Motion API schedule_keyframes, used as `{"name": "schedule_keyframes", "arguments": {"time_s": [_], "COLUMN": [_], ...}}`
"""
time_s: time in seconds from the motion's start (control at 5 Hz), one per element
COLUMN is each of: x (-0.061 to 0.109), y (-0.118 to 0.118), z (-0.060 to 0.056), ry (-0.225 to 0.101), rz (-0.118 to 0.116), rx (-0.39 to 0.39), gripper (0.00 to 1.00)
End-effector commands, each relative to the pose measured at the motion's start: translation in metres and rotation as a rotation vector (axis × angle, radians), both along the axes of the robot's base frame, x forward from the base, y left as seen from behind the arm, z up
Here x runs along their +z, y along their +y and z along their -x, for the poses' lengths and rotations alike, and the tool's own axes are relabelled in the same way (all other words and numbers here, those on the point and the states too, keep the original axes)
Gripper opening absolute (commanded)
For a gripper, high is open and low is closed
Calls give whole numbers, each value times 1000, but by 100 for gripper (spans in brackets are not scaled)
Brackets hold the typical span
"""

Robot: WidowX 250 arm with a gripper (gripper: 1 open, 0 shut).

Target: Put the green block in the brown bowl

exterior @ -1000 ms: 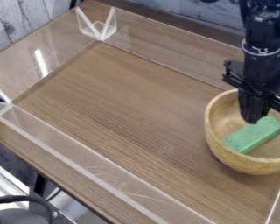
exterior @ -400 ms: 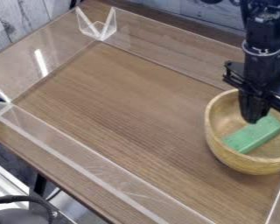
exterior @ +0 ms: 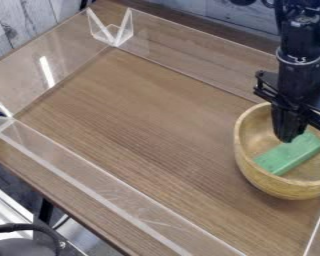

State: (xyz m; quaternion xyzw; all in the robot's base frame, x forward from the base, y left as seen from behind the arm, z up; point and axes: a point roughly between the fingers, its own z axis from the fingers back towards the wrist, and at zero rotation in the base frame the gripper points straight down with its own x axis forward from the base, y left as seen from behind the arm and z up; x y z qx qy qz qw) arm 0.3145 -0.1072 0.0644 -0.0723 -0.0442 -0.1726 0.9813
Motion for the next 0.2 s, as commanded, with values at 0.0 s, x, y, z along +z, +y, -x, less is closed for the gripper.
{"name": "schedule_keyframes", "arguments": {"time_s": [0.0], "x": [16], "y": [0], "z": [-12], "ry": [-54], "rz": [16], "rx": [7], "gripper": [0]}}
